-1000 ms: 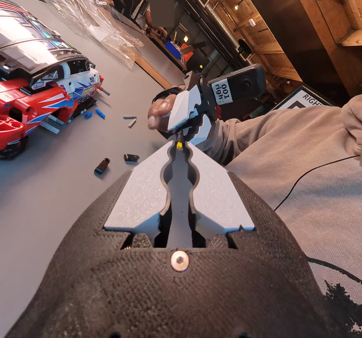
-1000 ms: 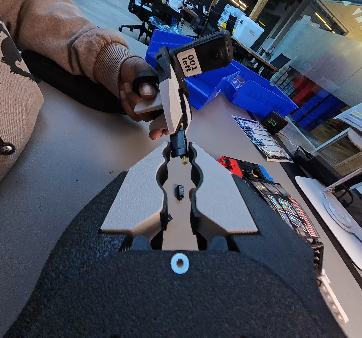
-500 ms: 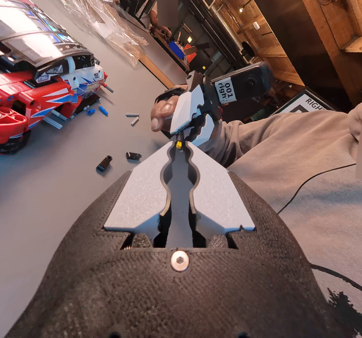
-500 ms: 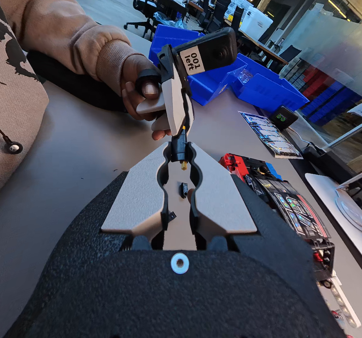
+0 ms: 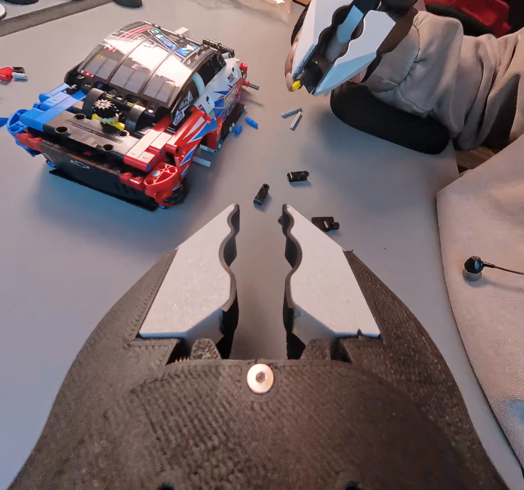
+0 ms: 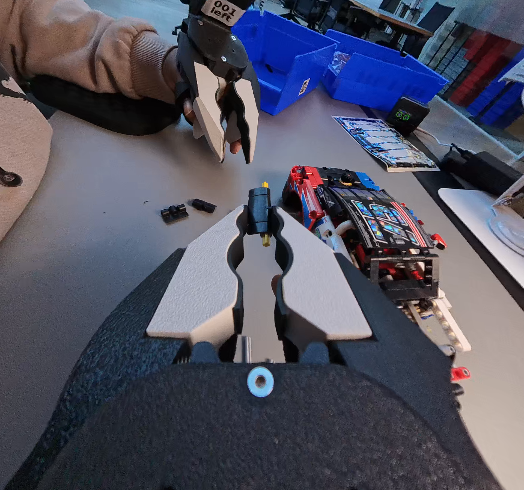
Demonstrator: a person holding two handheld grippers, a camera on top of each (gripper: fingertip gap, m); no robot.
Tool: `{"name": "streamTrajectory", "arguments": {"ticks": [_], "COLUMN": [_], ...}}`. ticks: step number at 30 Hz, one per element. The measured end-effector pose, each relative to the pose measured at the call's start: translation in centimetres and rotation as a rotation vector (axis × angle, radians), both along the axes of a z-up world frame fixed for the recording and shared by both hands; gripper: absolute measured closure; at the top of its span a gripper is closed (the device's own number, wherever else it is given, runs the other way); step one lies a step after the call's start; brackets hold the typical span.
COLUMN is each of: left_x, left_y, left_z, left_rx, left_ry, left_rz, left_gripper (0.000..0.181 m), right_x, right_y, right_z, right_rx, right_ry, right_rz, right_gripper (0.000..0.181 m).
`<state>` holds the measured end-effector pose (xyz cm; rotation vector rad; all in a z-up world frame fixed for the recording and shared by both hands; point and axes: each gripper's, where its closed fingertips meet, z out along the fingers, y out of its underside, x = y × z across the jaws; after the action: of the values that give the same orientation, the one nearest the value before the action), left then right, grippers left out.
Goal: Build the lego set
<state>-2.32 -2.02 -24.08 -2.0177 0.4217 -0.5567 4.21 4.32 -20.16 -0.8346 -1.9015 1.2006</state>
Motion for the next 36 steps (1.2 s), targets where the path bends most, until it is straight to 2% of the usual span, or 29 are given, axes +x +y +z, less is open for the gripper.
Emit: {"name": "streamTrajectory", "arguments": {"ticks": [7, 10, 16, 22, 26, 31, 33, 36], "left_x": [2.1, 3.1, 4.8, 6.4, 5.1, 3.4, 3.3, 3.4], "left_y": [0.1, -0.3, -0.9, -1.4, -2.0, -4.1, -4.0, -2.5], "left_z": [-2.6, -2.8, -3.0, -3.9, -4.0, -4.3, -3.8, -3.3], "left_rx": [-0.062, -0.068, -0.026, -0.038, -0.096, -0.193, -0.153, -0.094], "left_ry": [0.140, 0.165, 0.215, 0.300, 0.336, 0.356, 0.343, 0.326], "left_rz": [-0.150, -0.223, -0.349, -0.448, -0.437, -0.415, -0.401, -0.377], "left_gripper": [0.156, 0.158, 0.140, 0.136, 0.147, 0.151, 0.155, 0.144], "right_x": [0.5, 0.4, 0.3, 0.1, 0.1, 0.1, 0.1, 0.2], "right_y": [-1.2, -1.1, -0.6, -0.8, -0.7, -0.4, -0.6, -1.2], "right_z": [-1.7, -2.2, -2.4, -2.9, -2.8, -2.7, -2.7, -2.8], "right_rx": [0.012, 0.011, -0.012, 0.009, 0.019, 0.020, 0.013, 0.006], "right_ry": [-0.070, -0.090, -0.098, -0.110, -0.109, -0.105, -0.107, -0.118], "right_rz": [0.047, 0.042, 0.019, 0.011, 0.001, -0.017, -0.010, 0.014], "right_gripper": [0.168, 0.168, 0.168, 0.168, 0.168, 0.168, 0.168, 0.168]}}
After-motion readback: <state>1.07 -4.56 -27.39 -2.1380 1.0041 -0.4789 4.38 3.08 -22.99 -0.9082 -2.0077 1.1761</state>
